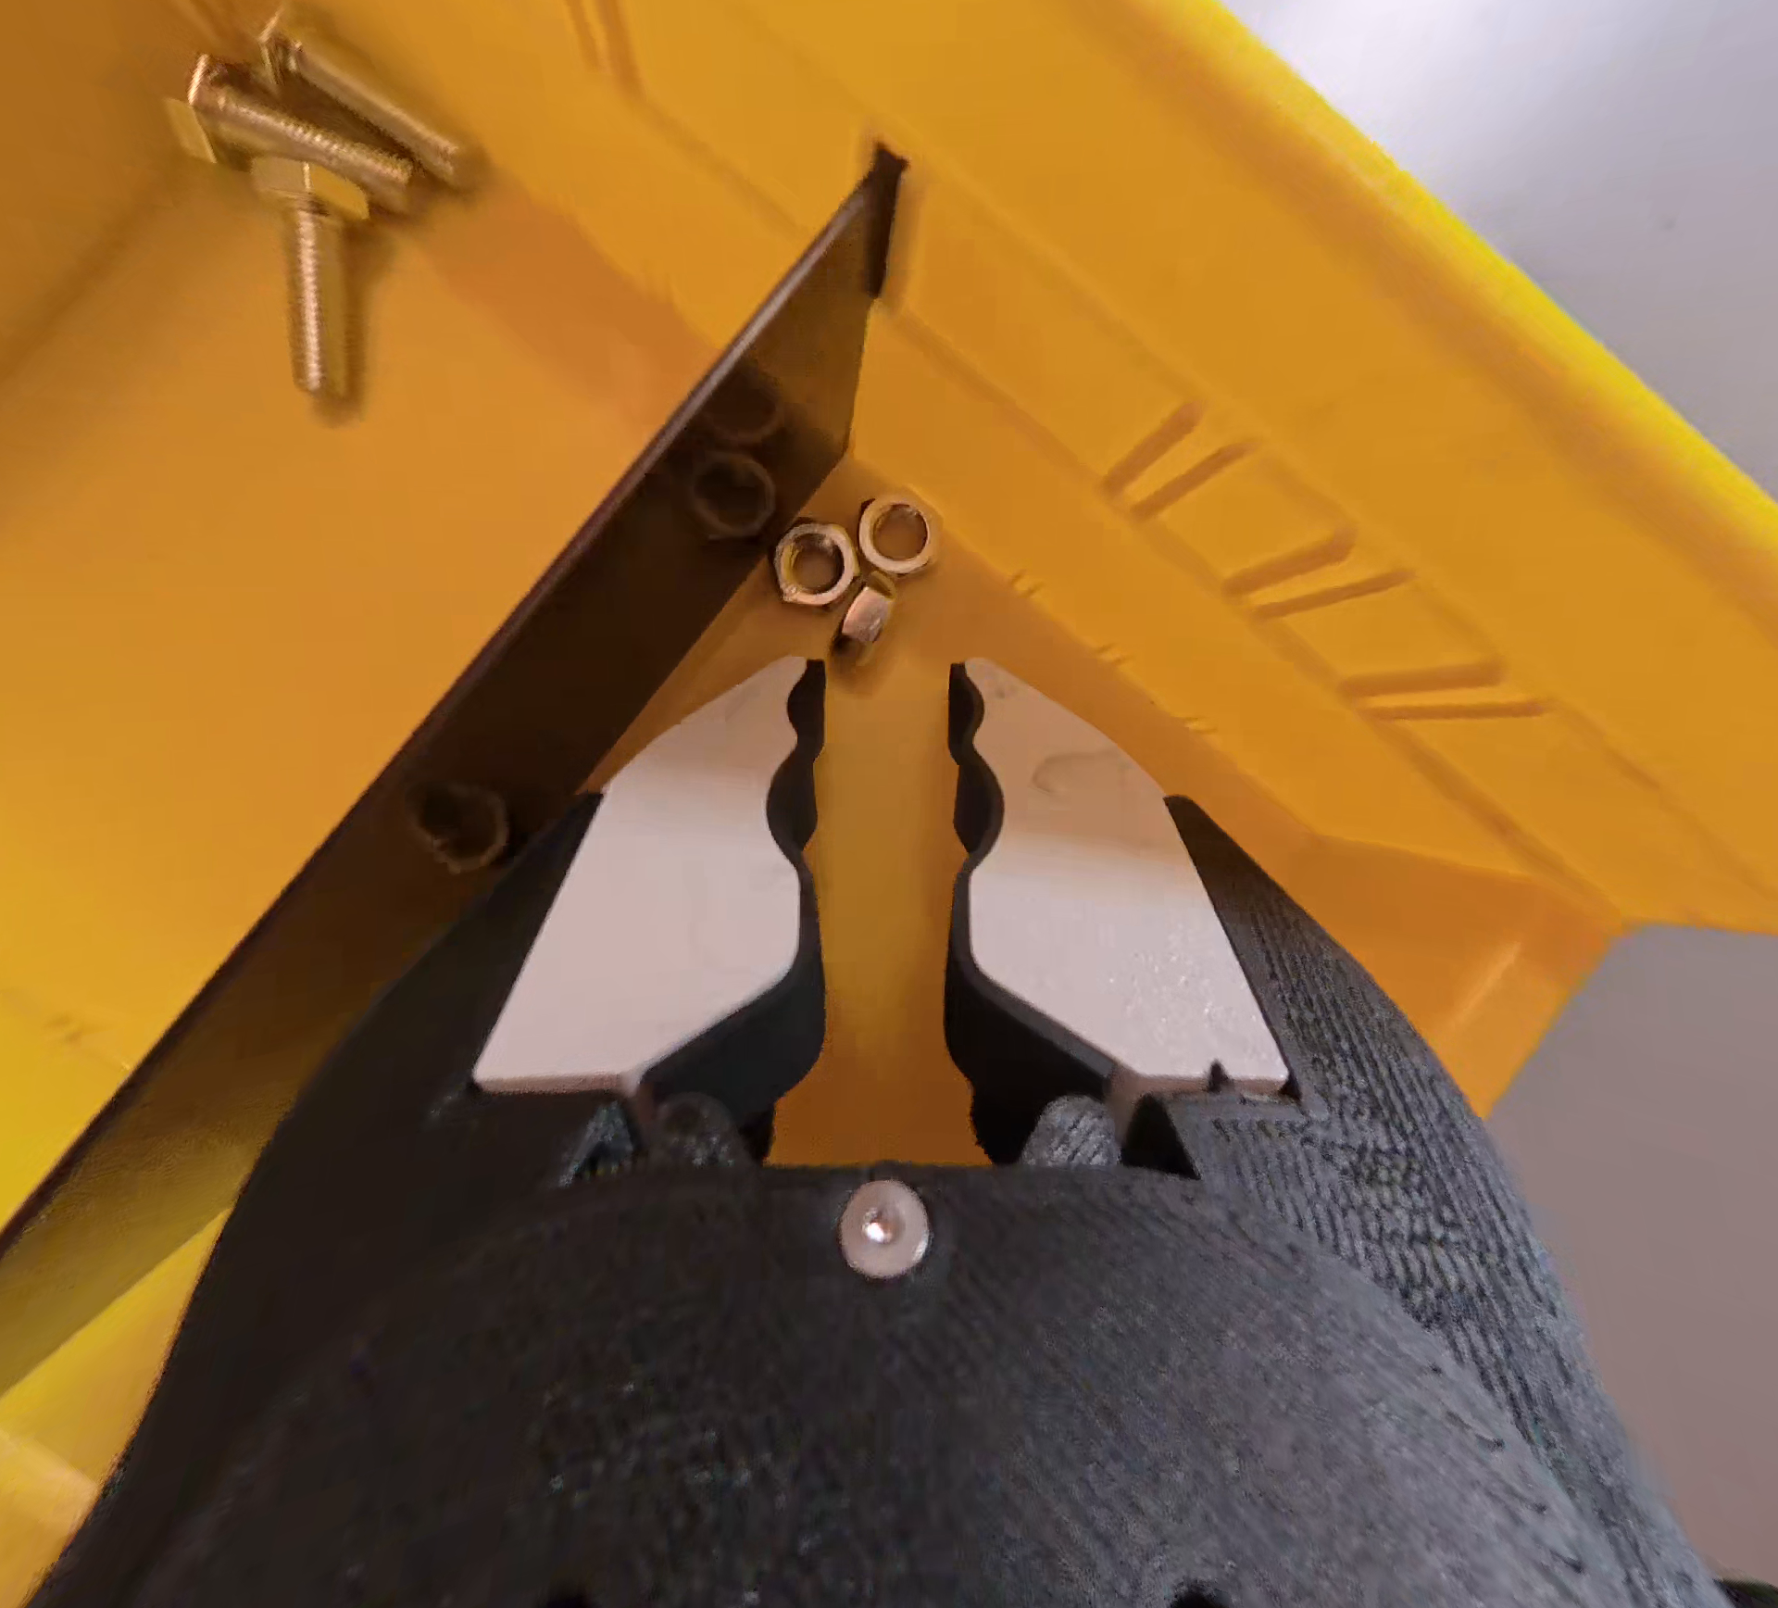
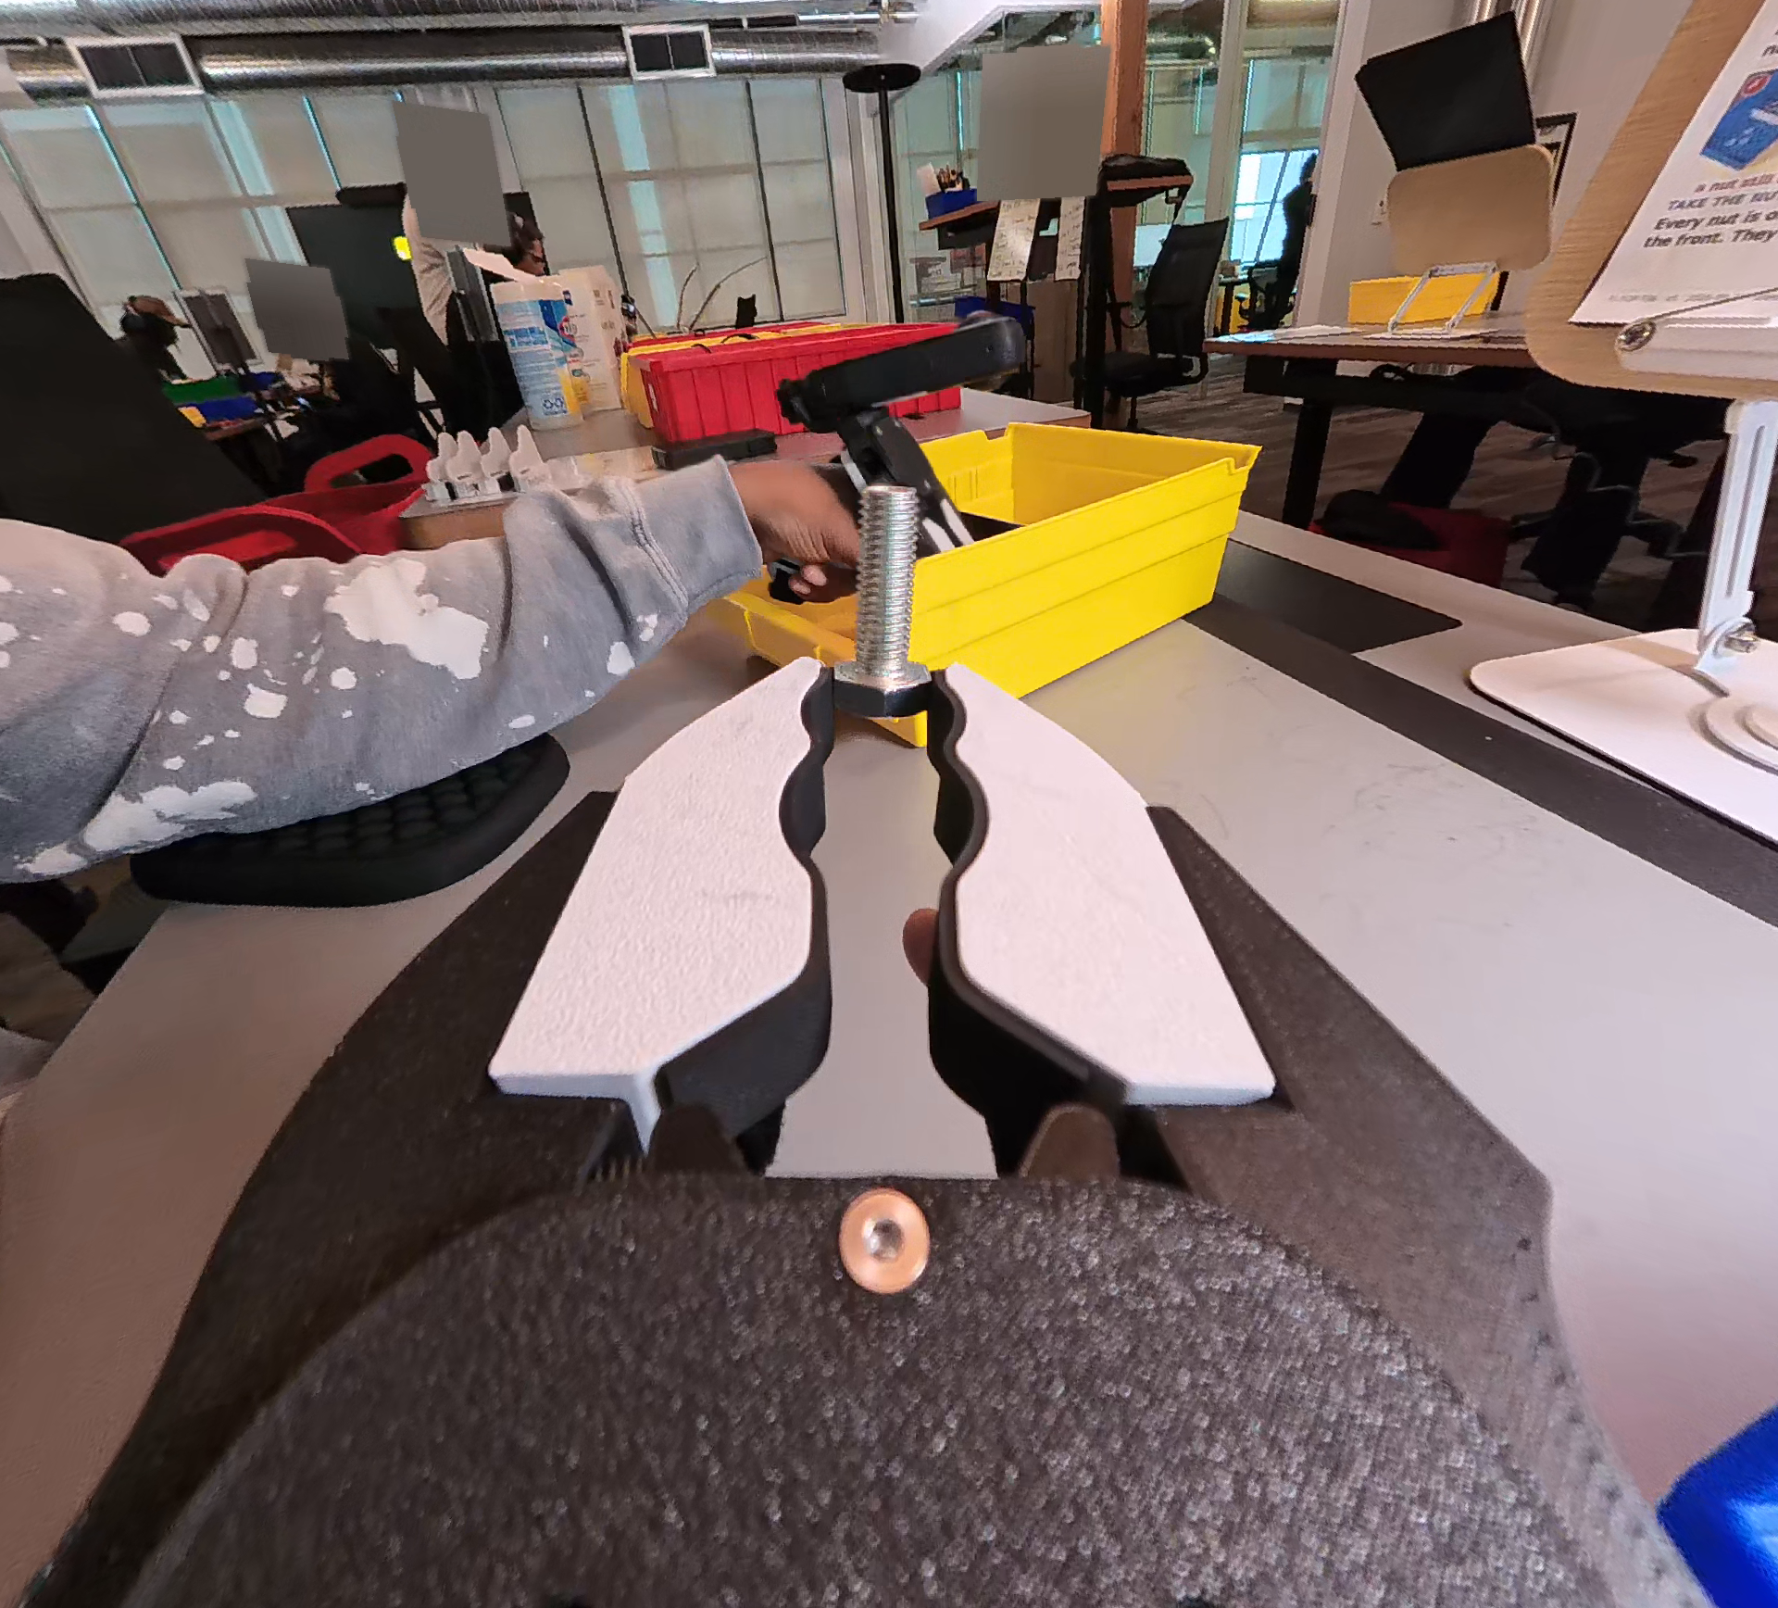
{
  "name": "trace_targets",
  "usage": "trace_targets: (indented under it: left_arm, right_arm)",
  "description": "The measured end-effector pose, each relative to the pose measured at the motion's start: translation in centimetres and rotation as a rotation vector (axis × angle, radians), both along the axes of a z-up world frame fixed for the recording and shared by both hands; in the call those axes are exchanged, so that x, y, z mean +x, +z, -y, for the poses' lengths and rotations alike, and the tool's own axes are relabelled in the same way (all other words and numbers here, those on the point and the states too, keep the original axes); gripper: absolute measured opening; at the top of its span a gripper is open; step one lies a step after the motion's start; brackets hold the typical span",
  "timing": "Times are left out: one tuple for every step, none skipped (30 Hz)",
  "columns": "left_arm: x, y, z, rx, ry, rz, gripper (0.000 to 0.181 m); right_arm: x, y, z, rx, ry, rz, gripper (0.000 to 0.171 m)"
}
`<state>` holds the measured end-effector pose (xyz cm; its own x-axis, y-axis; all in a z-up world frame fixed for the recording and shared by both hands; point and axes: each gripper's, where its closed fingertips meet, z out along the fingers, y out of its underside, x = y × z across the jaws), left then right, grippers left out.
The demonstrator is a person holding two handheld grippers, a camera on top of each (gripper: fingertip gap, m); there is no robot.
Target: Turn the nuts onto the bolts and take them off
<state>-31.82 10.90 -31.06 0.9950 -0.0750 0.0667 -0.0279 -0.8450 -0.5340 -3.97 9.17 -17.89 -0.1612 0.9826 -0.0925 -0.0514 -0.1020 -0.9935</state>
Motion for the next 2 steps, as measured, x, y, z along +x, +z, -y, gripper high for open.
trace_targets:
  left_arm:
    - [-0.02,-0.12,-0.32,0.011,-0.004,-0.022,0.024]
    - [-0.05,-0.17,-0.6,0.022,-0.013,-0.049,0.021]
  right_arm:
    - [0.03,0.03,0.0,0.004,0.0,0.001,0.018]
    - [0.06,0.08,0.0,0.008,0.0,0.001,0.018]
